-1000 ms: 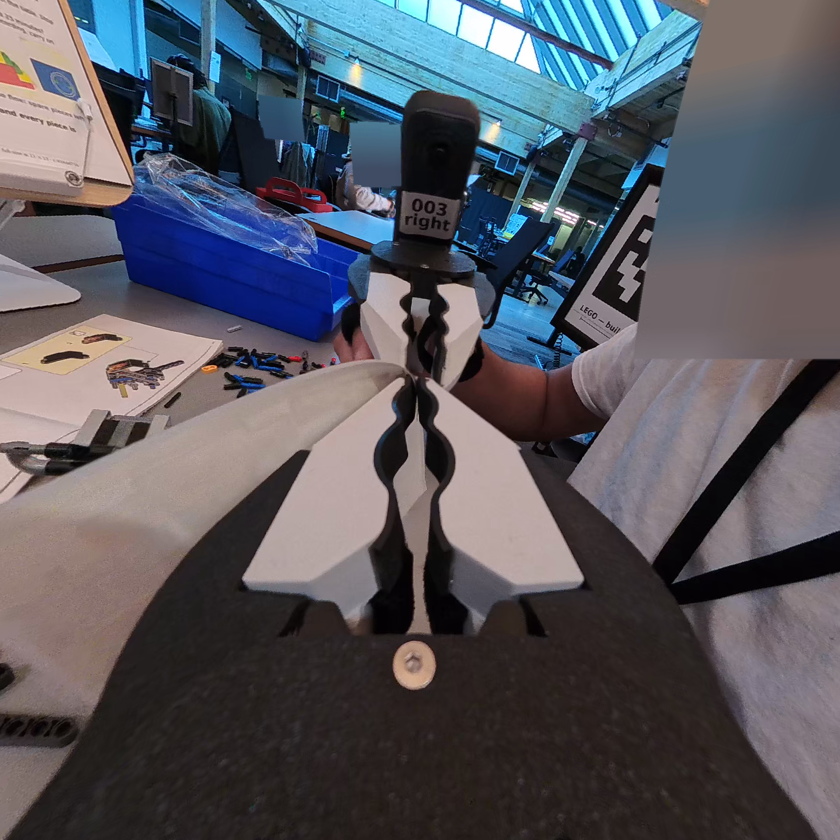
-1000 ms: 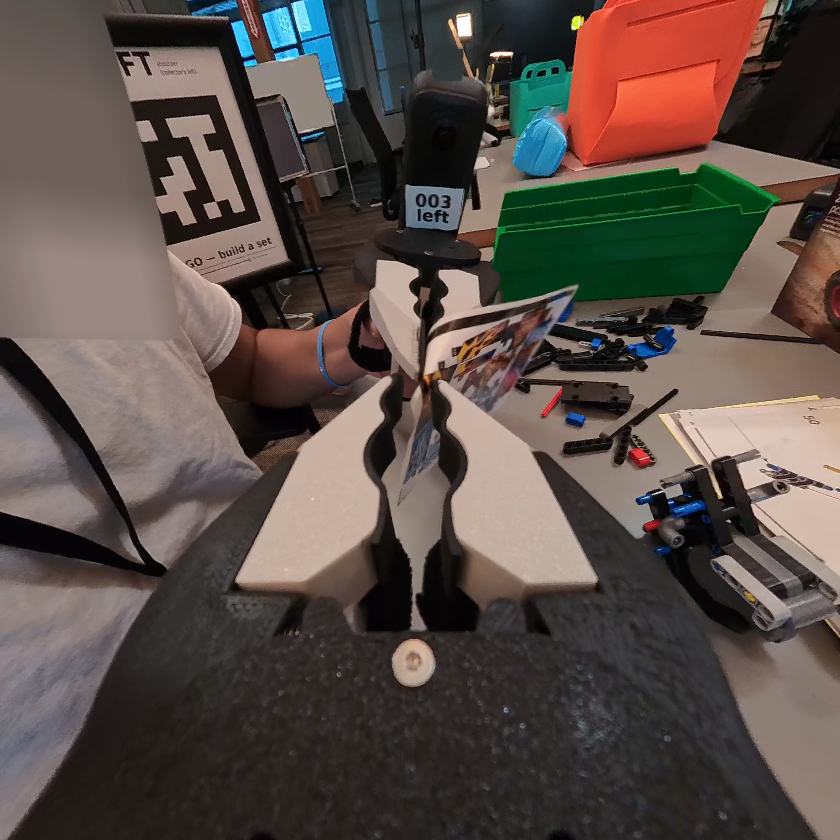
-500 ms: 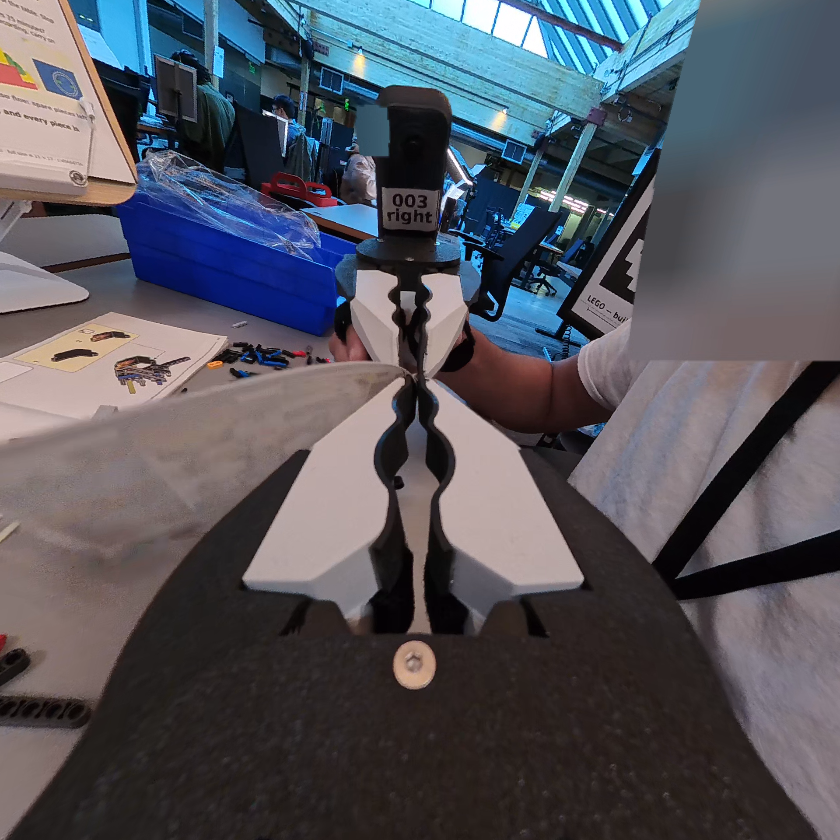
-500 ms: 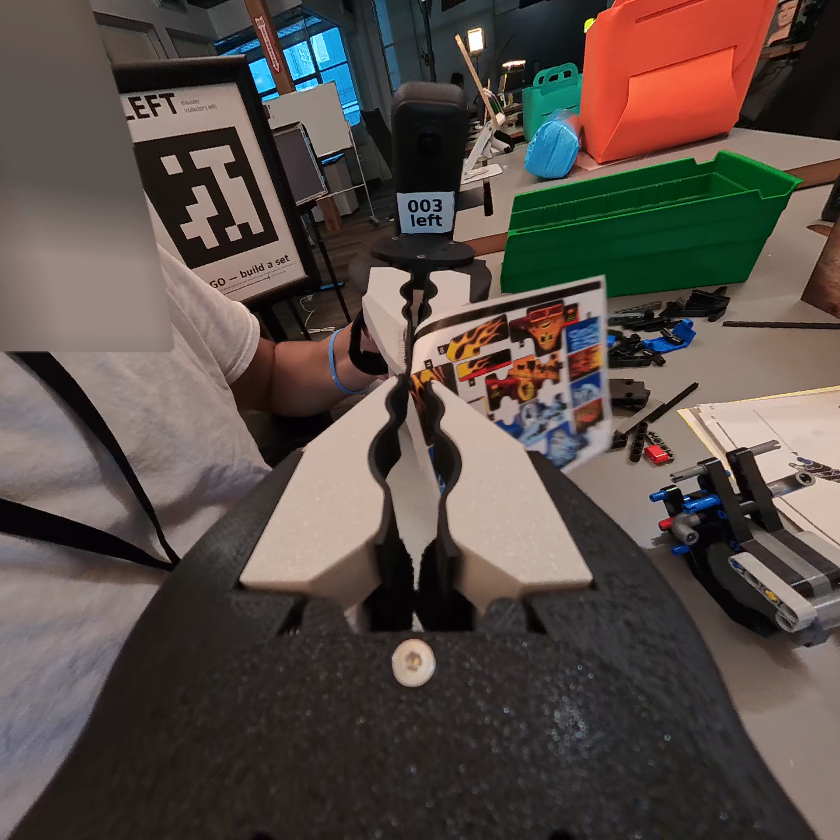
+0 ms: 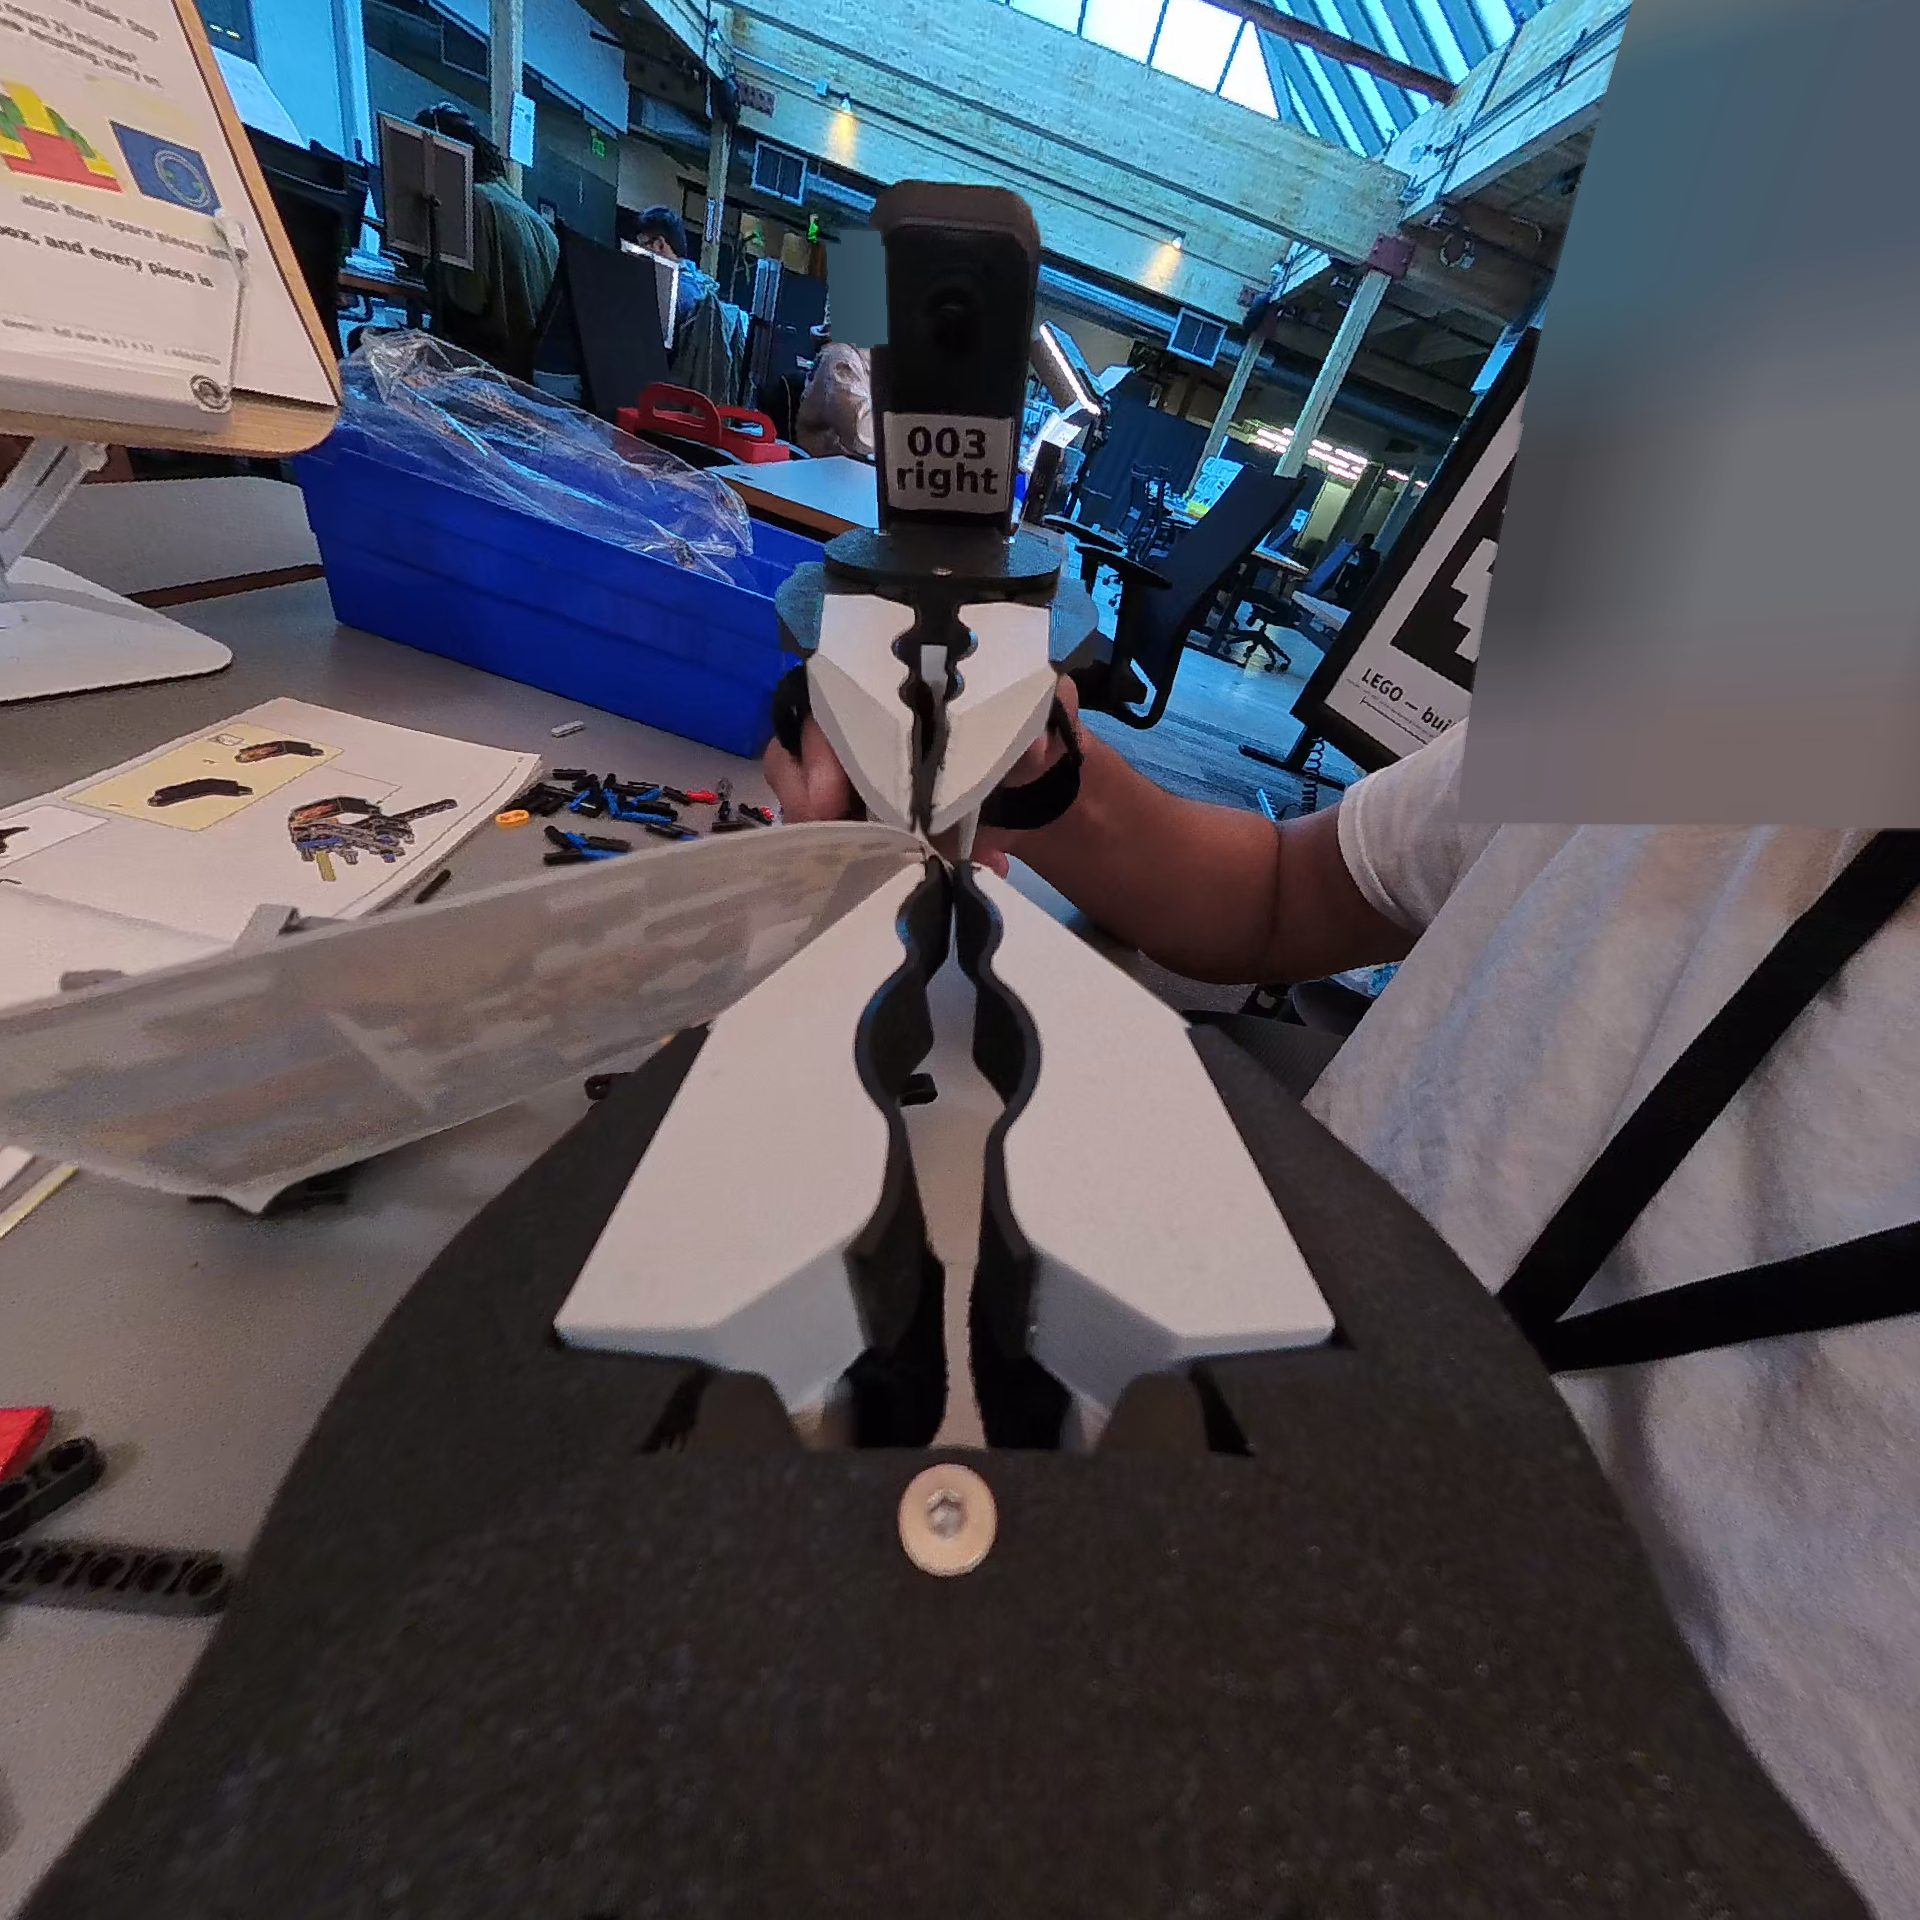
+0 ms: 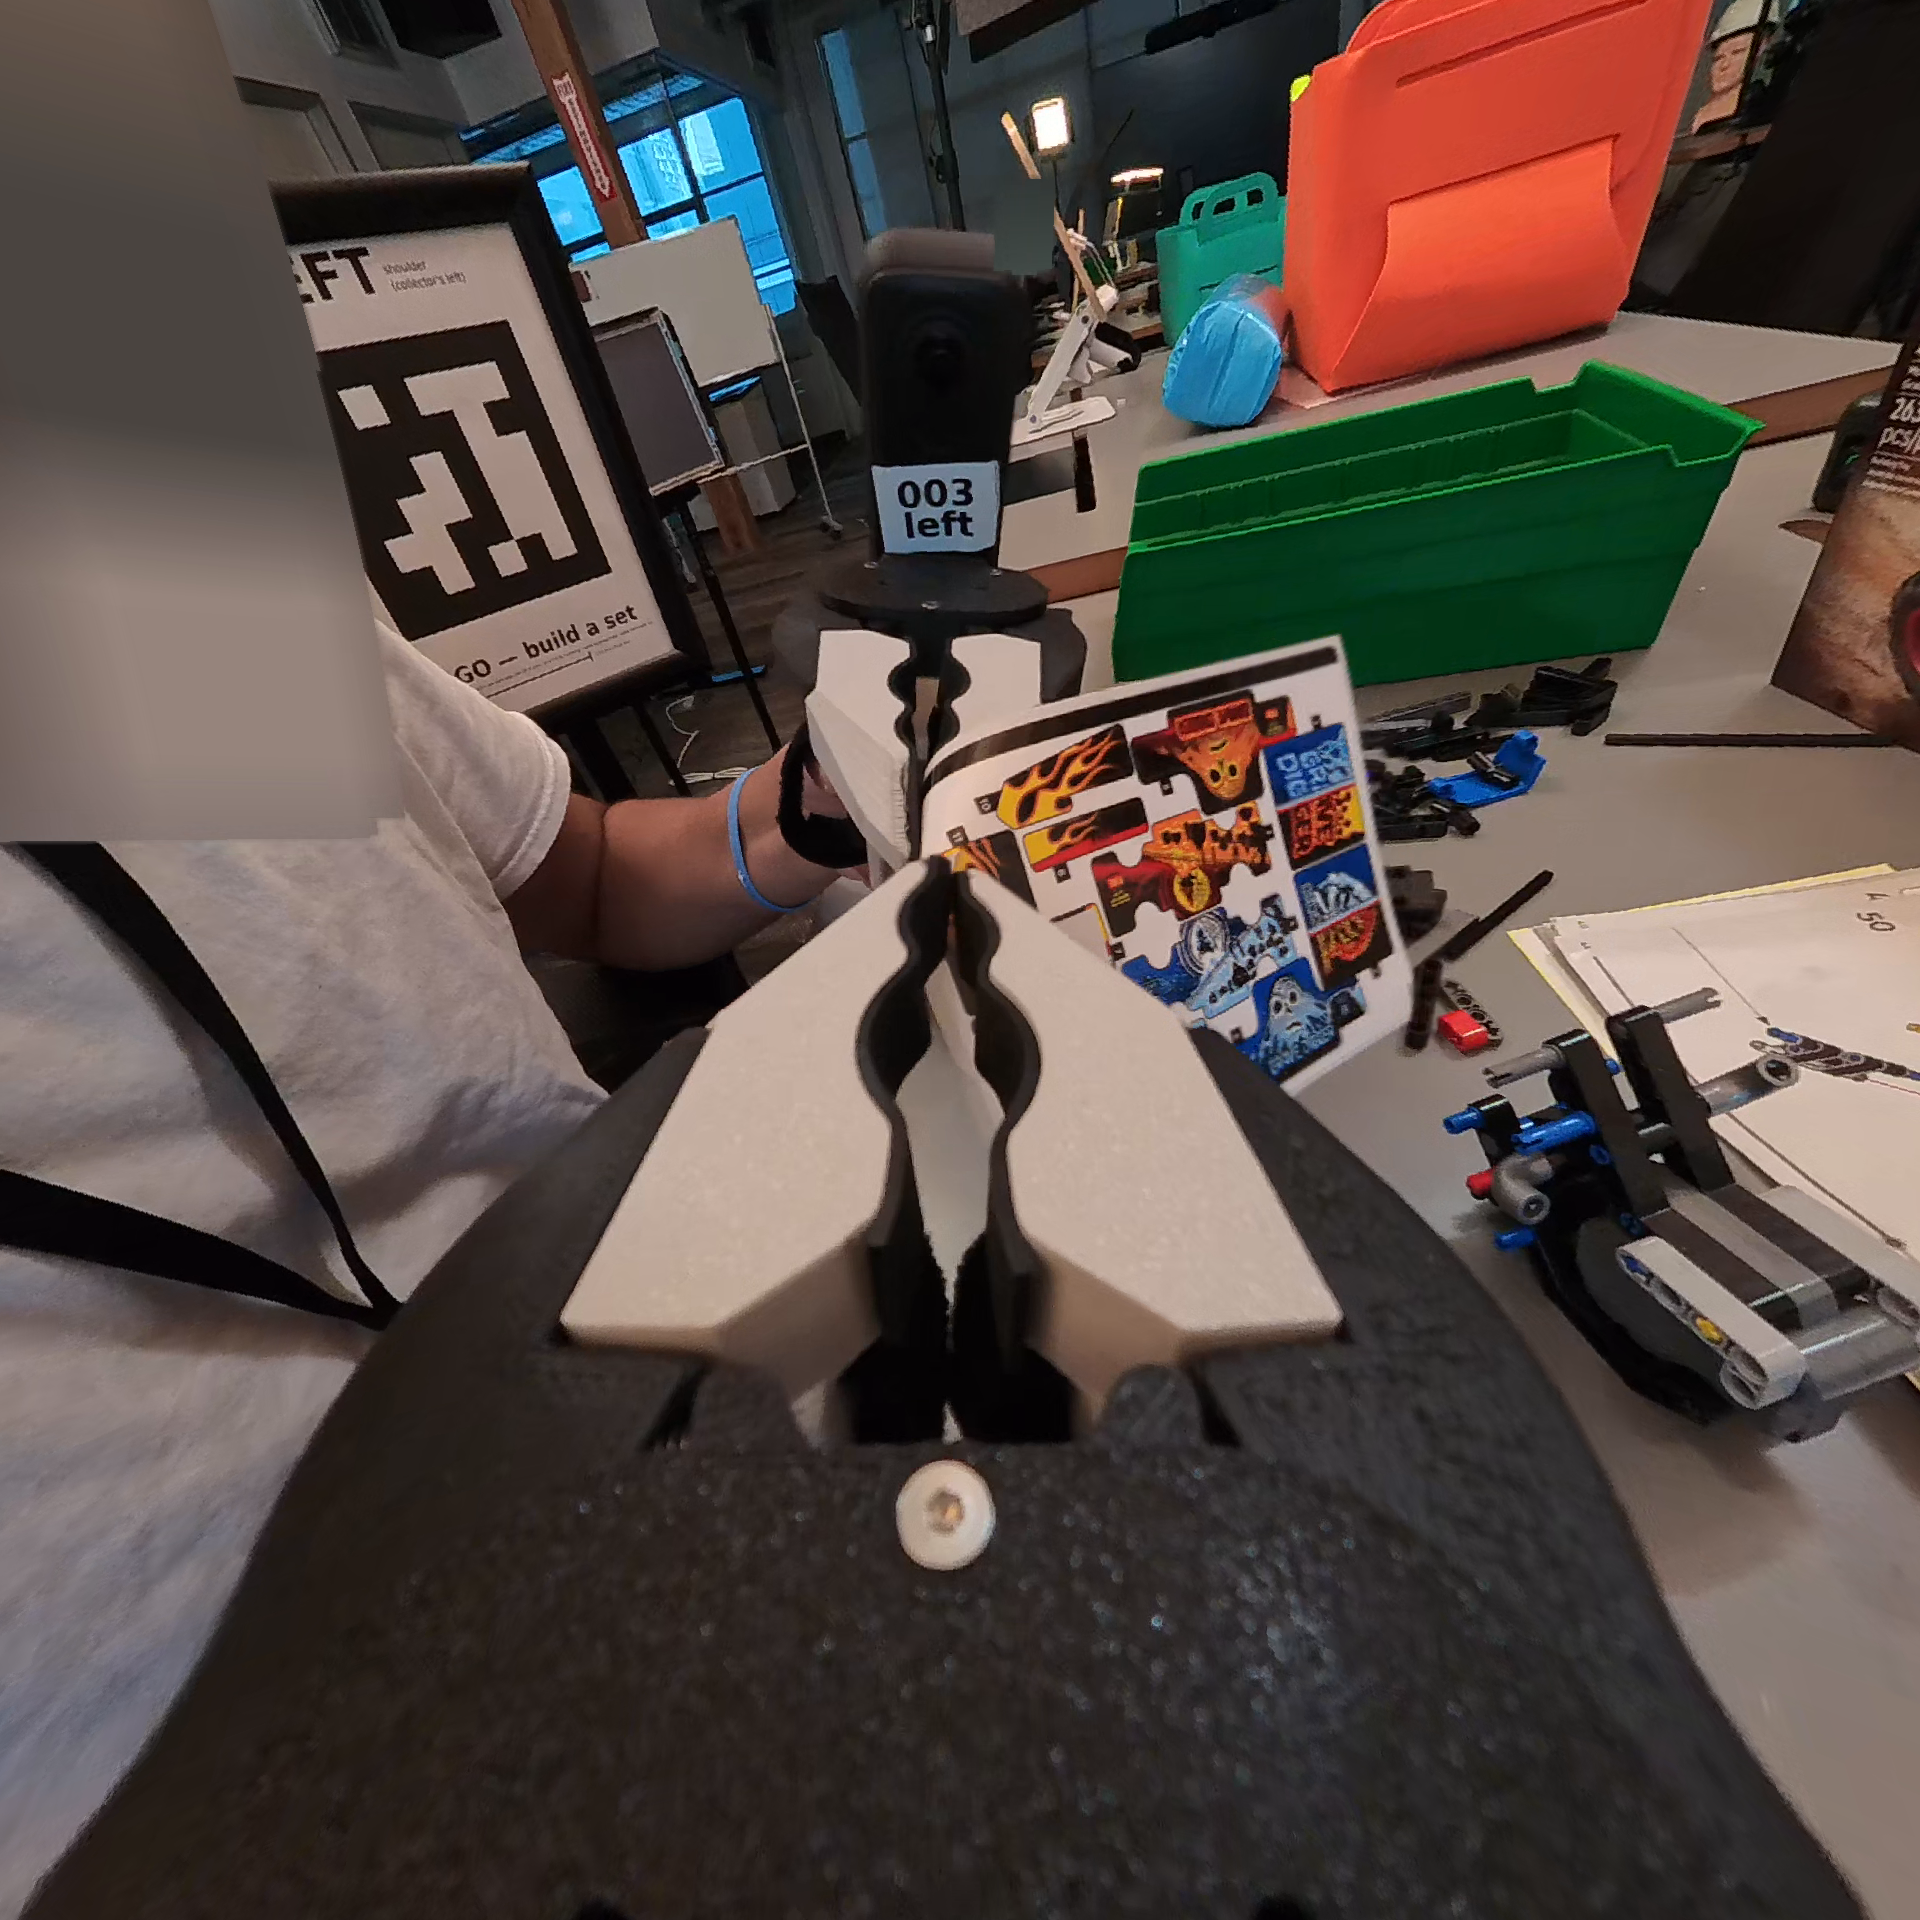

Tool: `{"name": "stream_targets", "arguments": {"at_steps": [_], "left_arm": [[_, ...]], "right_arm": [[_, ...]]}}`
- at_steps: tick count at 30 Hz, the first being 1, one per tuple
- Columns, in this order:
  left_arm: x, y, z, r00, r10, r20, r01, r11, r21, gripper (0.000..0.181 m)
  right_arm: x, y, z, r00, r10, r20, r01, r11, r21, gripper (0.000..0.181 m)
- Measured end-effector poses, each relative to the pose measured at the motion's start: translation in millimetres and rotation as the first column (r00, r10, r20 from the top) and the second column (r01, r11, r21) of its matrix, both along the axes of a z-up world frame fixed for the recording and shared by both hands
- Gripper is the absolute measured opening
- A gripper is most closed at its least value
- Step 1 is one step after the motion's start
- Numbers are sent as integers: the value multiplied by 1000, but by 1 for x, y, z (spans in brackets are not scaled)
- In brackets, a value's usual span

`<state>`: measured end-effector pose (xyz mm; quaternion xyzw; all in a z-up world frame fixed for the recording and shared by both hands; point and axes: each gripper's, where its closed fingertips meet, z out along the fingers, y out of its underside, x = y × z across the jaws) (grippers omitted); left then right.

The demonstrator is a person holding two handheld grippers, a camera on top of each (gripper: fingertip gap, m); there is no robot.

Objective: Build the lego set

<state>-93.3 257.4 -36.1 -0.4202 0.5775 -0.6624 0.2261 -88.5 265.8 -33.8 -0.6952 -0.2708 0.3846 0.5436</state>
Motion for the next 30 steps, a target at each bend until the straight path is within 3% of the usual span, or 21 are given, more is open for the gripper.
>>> {"name": "stream_targets", "arguments": {"at_steps": [7, 14, 18, 22, 26, 28, 30], "left_arm": [[-7, 3, -4, 1000, 6, -15, -6, 1000, 4, 0], [-31, 11, -16, 997, 42, -62, -44, 998, -34, 0], [-65, 29, -22, 986, 141, -84, -149, 984, -98, 0], [-126, 49, -17, 943, 327, -61, -333, 935, -126, 0], [-204, 65, 11, 845, 532, 57, -531, 846, -40, 0], [-242, 90, 13, 751, 657, 60, -658, 753, -5, 0], [-281, 128, 6, 618, 786, 8, -786, 617, -38, 0]], "right_arm": [[11, 6, 5, 998, -43, -46, 42, 999, -13, 0], [34, 12, 21, 978, -98, -183, 93, 995, -35, 0], [42, 13, 26, 974, -132, -183, 130, 991, -23, 0], [41, 8, 34, 976, -131, -175, 135, 991, 12, 0], [39, 8, 33, 981, -136, -139, 142, 990, 28, 0], [37, 7, 33, 982, -123, -143, 128, 991, 25, 0], [36, 6, 33, 982, -116, -147, 121, 992, 23, 0]]}}
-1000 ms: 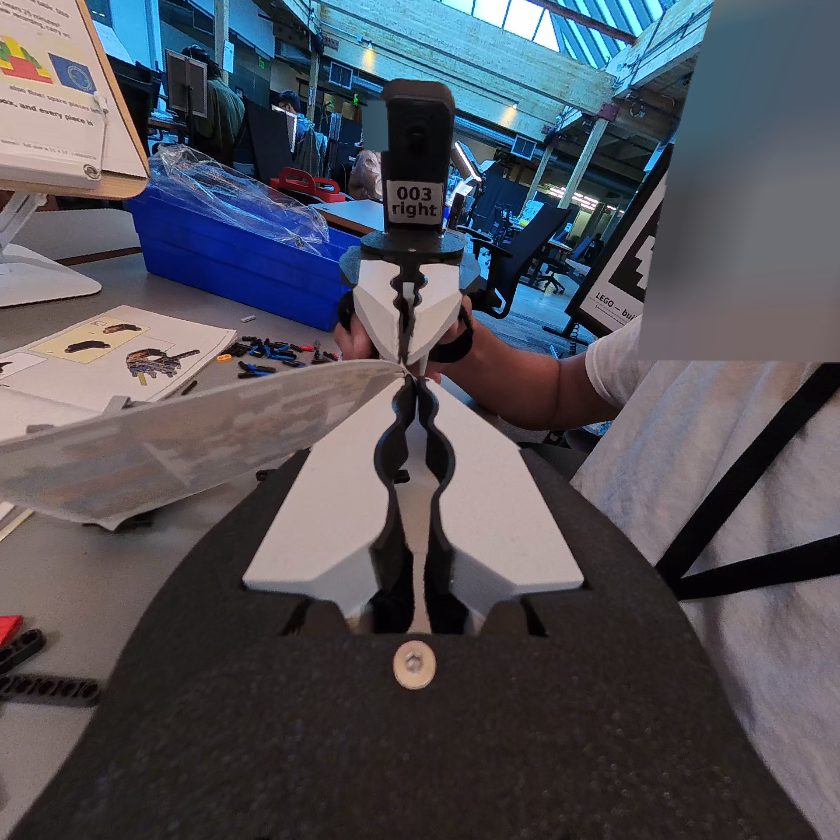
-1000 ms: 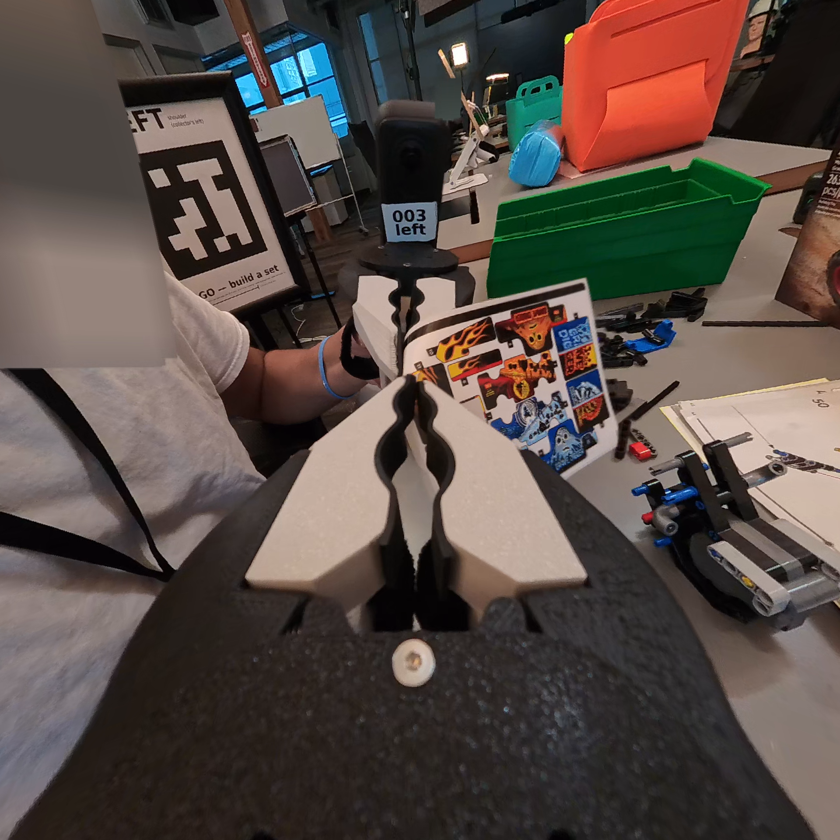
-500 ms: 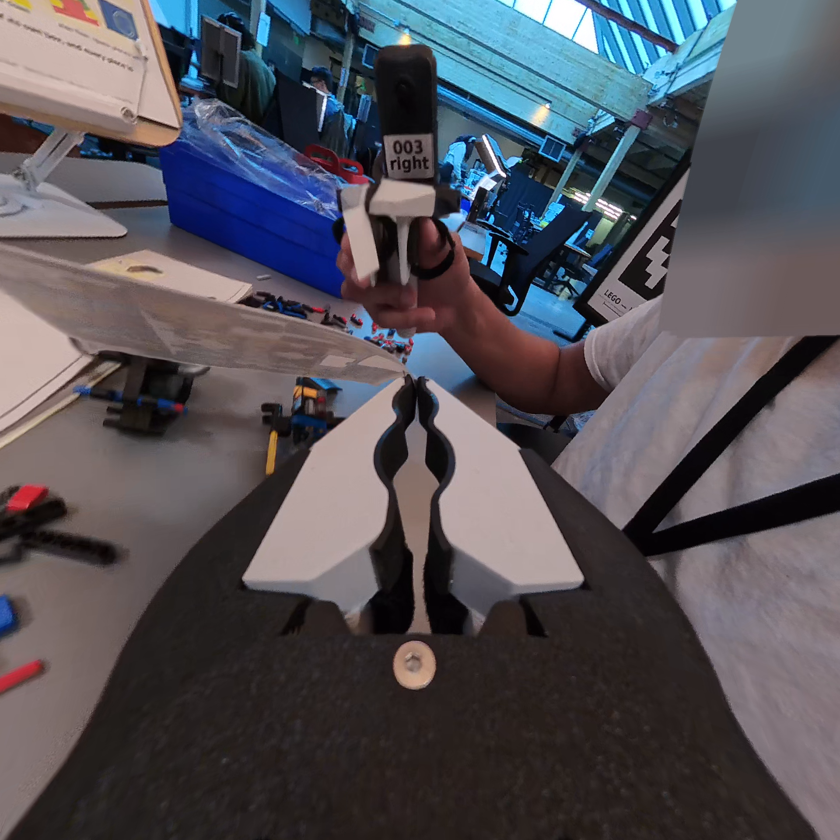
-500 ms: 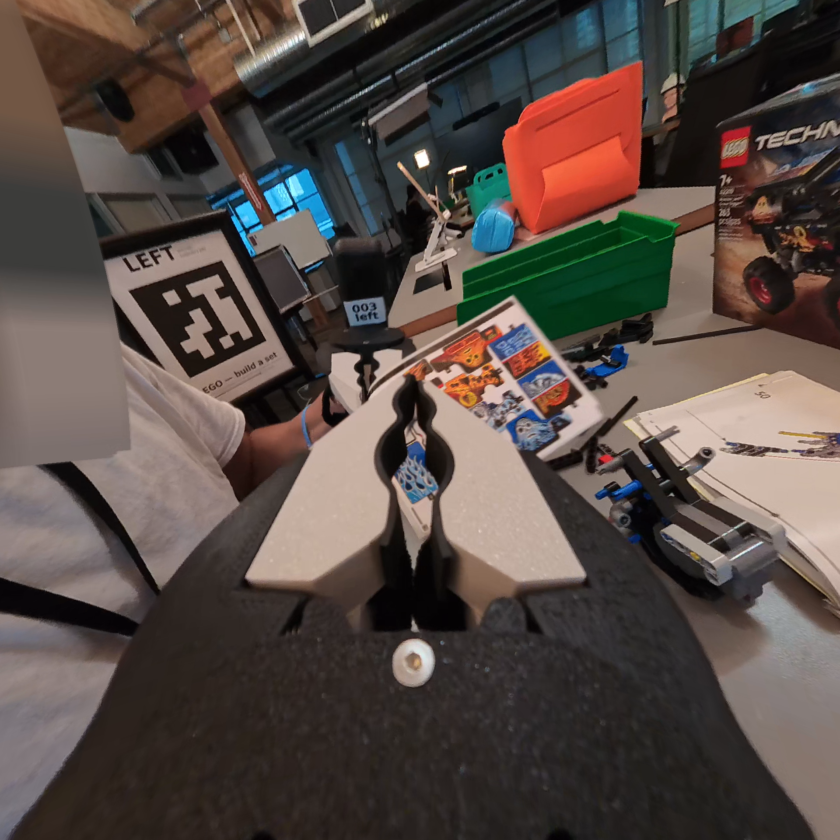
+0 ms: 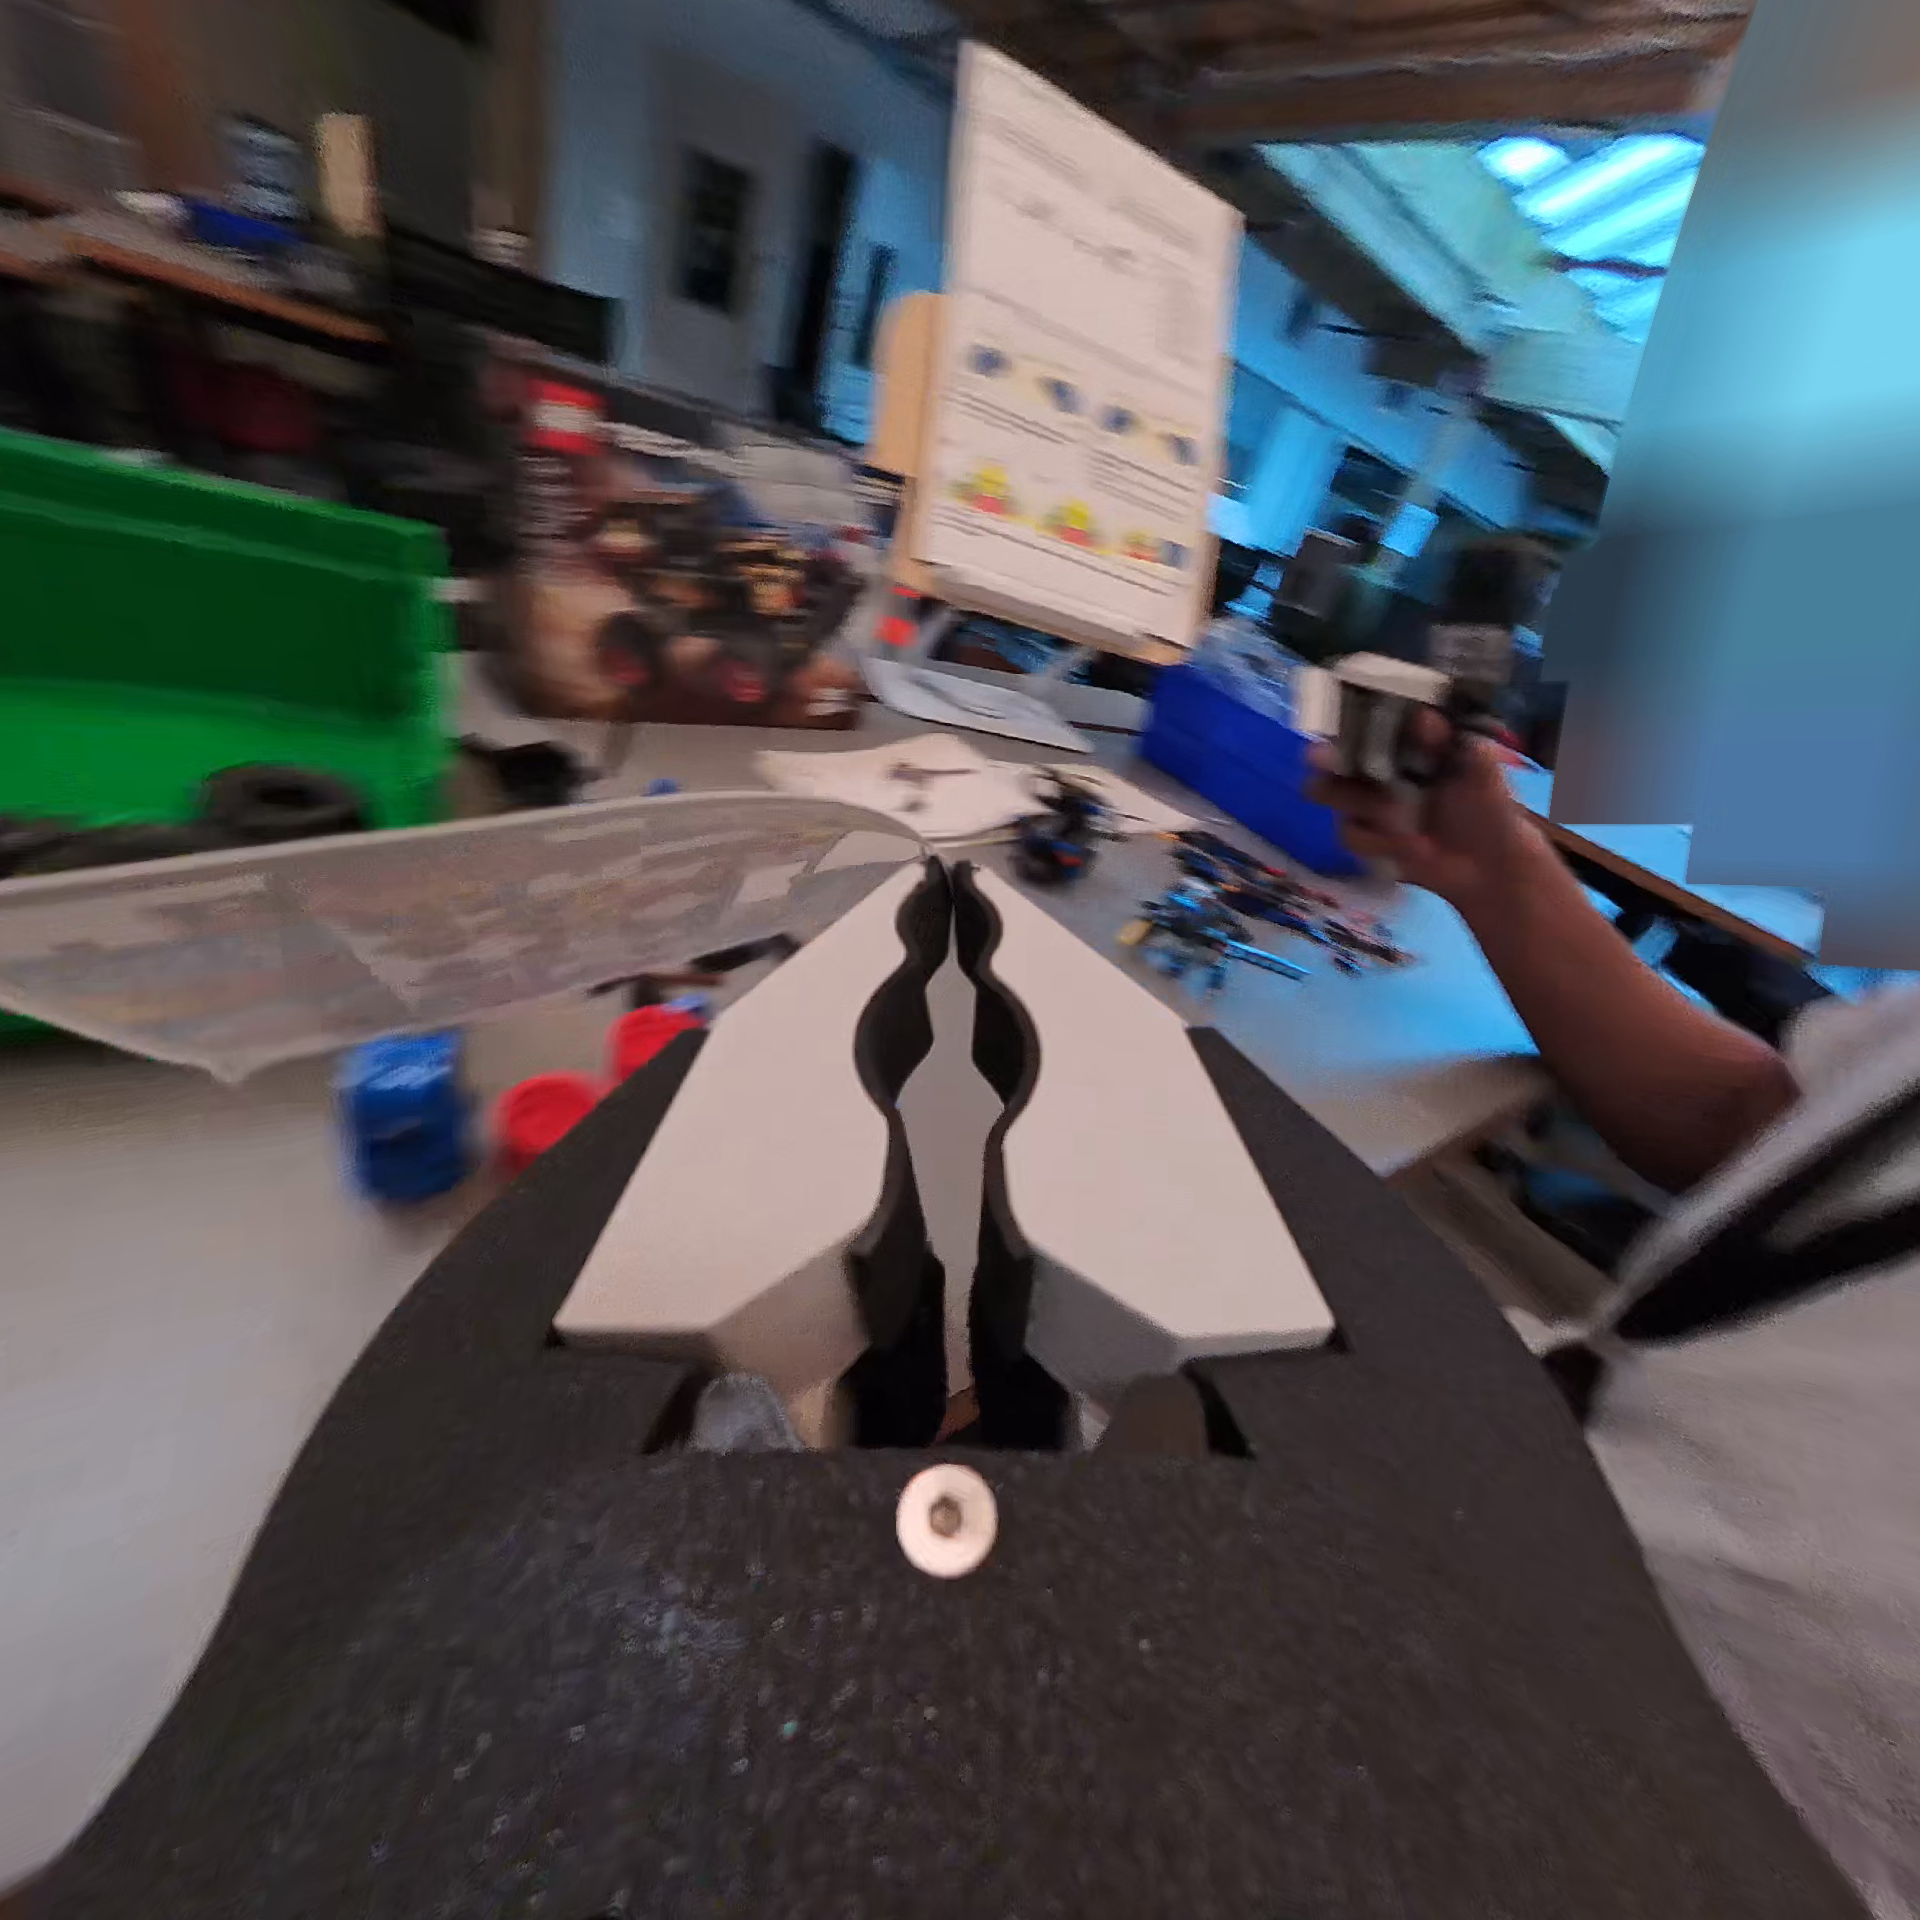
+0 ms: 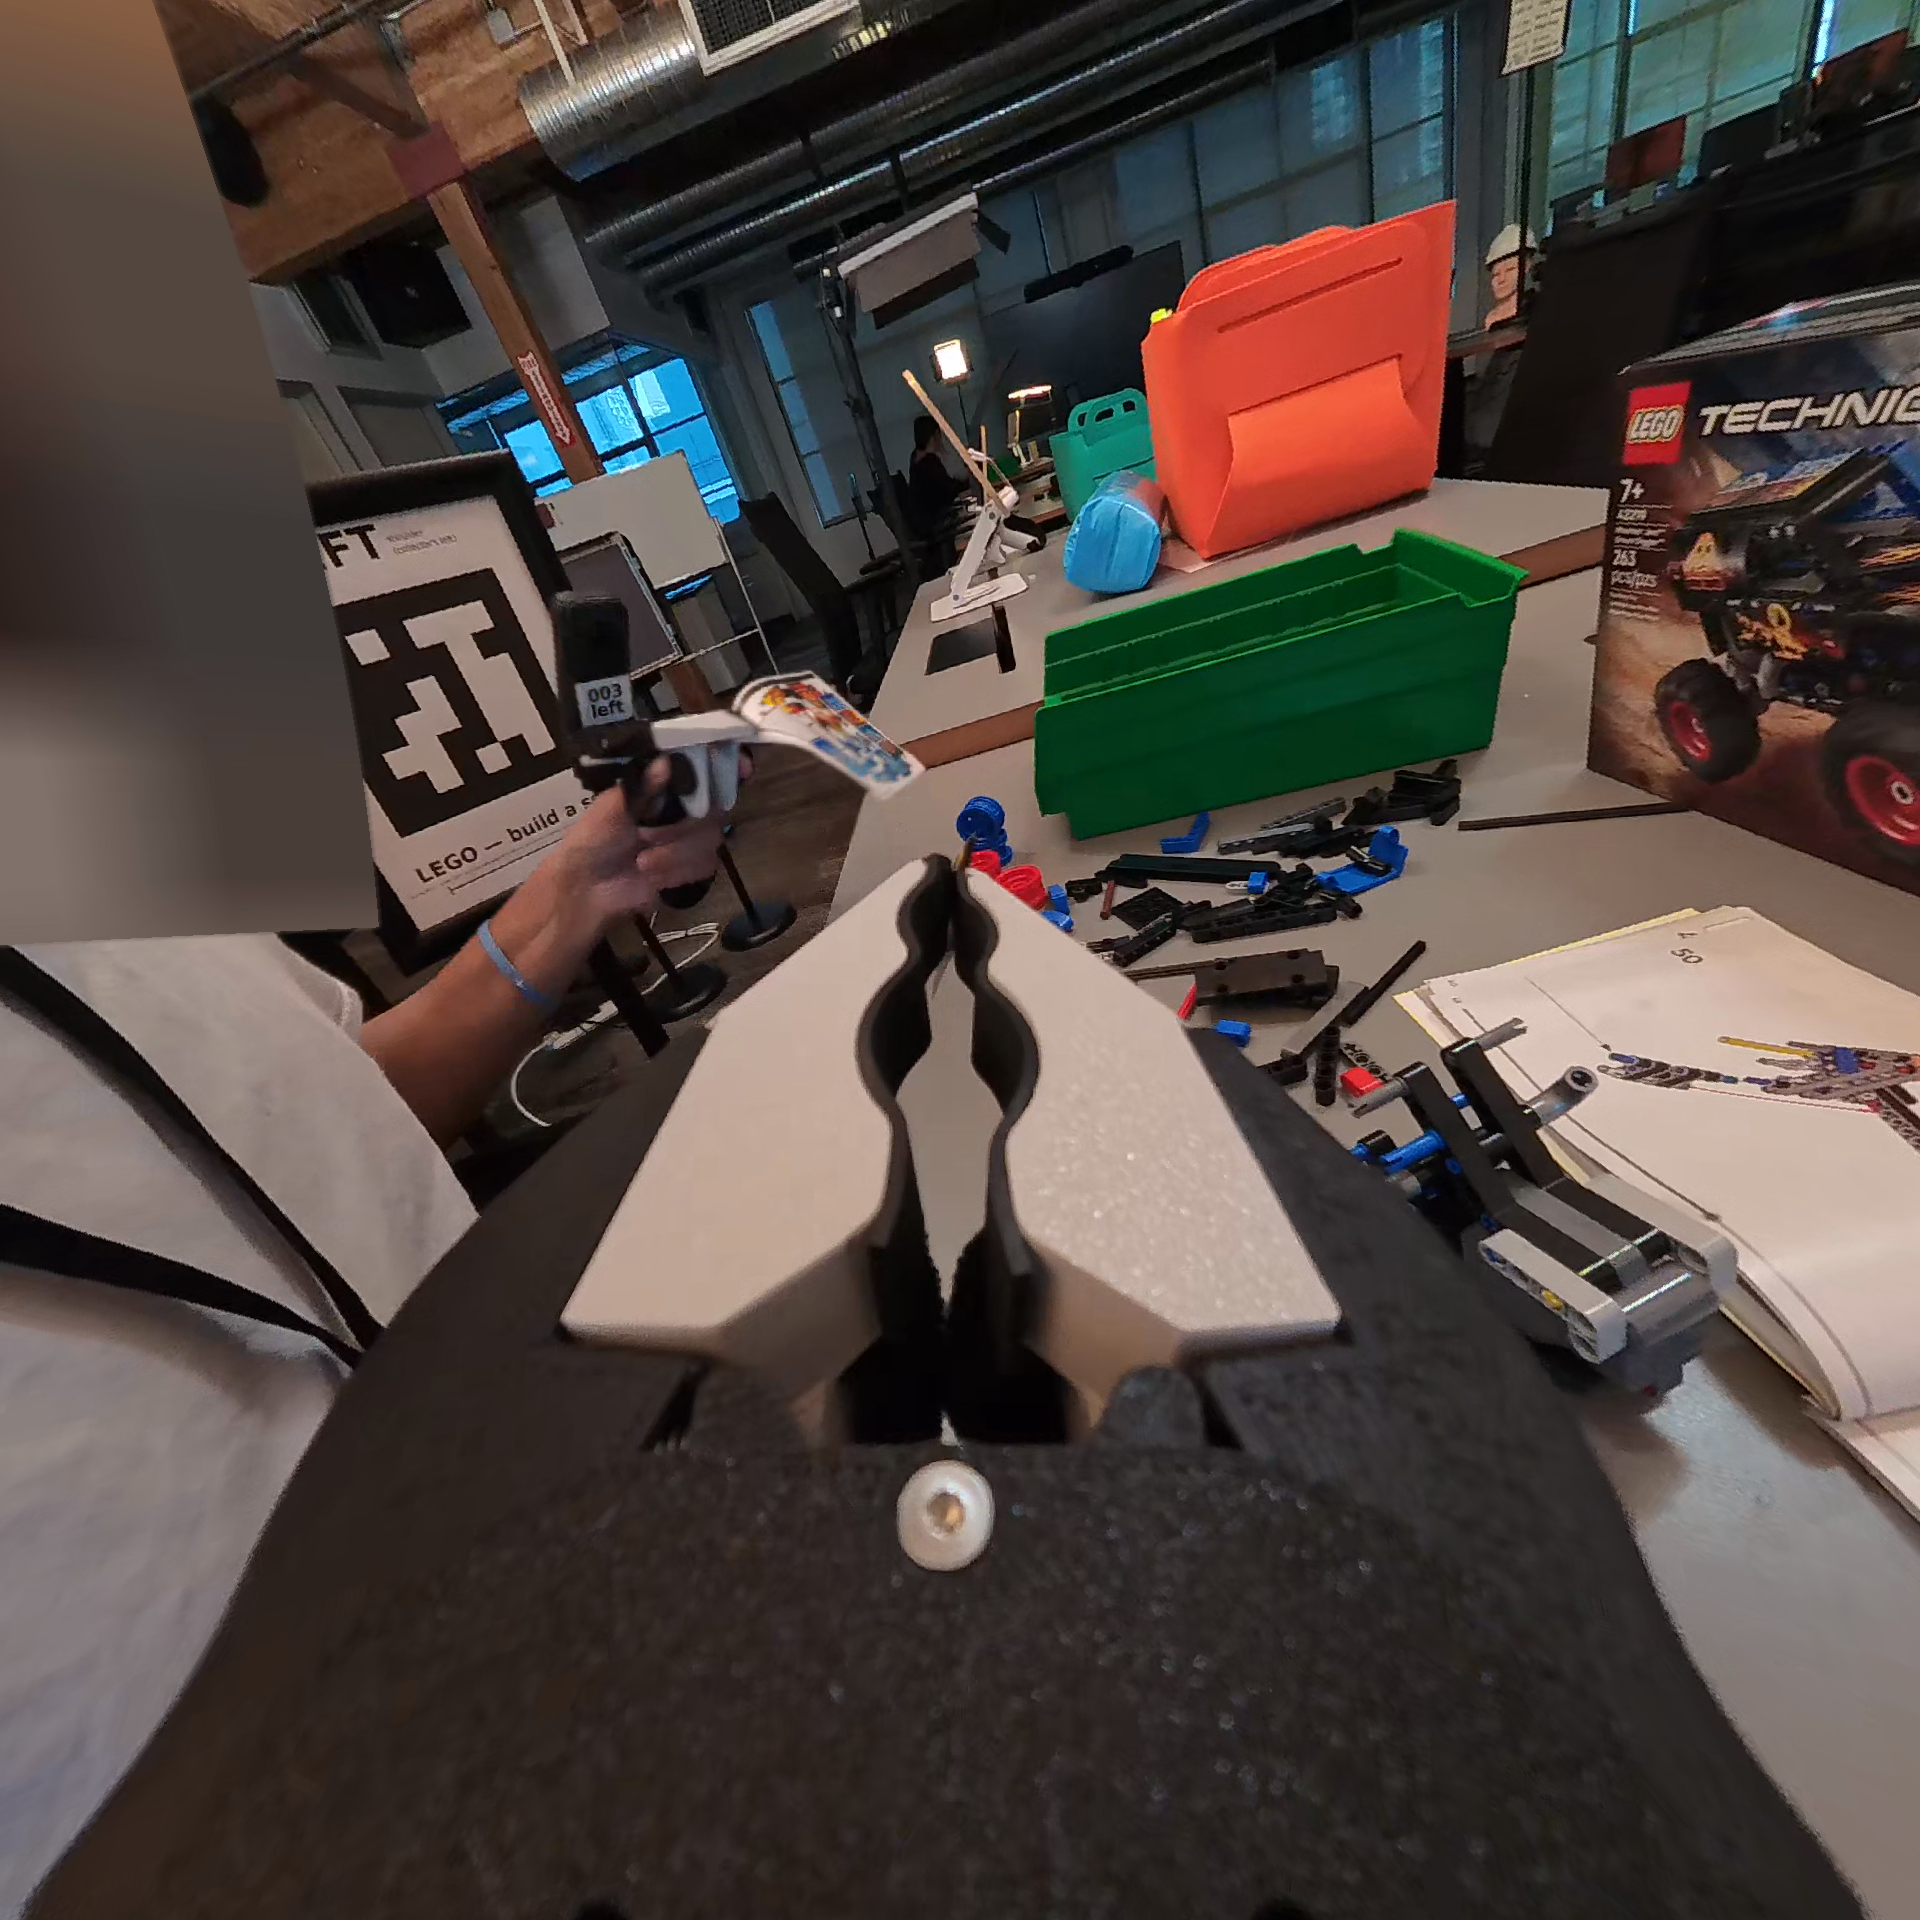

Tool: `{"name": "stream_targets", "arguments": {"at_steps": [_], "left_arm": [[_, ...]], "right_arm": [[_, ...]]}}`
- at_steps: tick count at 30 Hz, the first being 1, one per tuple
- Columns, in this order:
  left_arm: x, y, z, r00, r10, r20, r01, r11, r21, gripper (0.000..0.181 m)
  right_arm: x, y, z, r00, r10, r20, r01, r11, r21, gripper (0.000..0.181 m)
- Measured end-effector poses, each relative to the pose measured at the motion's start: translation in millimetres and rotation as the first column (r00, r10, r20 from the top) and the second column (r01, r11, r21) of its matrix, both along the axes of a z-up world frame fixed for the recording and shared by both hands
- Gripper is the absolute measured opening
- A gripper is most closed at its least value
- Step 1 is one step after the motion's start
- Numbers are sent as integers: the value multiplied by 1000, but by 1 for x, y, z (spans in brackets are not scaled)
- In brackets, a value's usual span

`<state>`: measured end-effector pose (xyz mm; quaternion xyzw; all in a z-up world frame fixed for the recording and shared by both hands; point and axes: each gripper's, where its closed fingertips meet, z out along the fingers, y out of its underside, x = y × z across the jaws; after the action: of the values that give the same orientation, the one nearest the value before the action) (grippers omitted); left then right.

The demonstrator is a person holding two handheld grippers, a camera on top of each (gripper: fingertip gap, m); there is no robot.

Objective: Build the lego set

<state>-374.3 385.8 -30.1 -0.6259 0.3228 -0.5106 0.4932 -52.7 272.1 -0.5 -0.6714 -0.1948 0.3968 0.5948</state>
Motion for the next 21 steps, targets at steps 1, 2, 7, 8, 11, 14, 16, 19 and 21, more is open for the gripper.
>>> {"name": "stream_targets", "arguments": {"at_steps": [1, 2, 7, 8, 11, 14, 16, 19, 21], "left_arm": [[-17, 18, -7, 997, 78, -7, -78, 996, -43, 0], [-33, 35, -19, 986, 162, -36, -165, 982, -93, 0], [-73, 76, -84, 928, 343, -144, -372, 836, -403, 0], [-76, 81, -97, 921, 353, -165, -388, 803, -452, 0], [-84, 93, -120, 913, 346, -215, -407, 744, -529, 0], [-86, 102, -130, 908, 308, -285, -416, 740, -528, 0], [-85, 103, -136, 883, 300, -361, -453, 747, -486, 3], [-91, 110, -138, 815, 363, -452, -548, 737, -396, 24], [-98, 114, -139, 755, 403, -518, -605, 732, -313, 31]], "right_arm": [[0, 0, 0, 1000, 0, 1, 0, 1000, 1, 0], [0, 0, -1, 1000, 1, 4, -1, 1000, 0, 0], [0, 2, -3, 1000, -5, 8, 5, 1000, -5, 0], [0, 2, -4, 1000, -6, 14, 6, 1000, -6, 0], [-2, 3, -6, 999, -5, 32, 5, 1000, -8, 0], [-3, 3, -8, 999, -5, 43, 5, 1000, -10, 0], [-2, 4, -9, 998, -16, 57, 16, 1000, -7, 0], [2, 6, -10, 995, -51, 90, 51, 999, 3, 0], [7, 8, -11, 989, -89, 121, 88, 996, 9, 0]]}}
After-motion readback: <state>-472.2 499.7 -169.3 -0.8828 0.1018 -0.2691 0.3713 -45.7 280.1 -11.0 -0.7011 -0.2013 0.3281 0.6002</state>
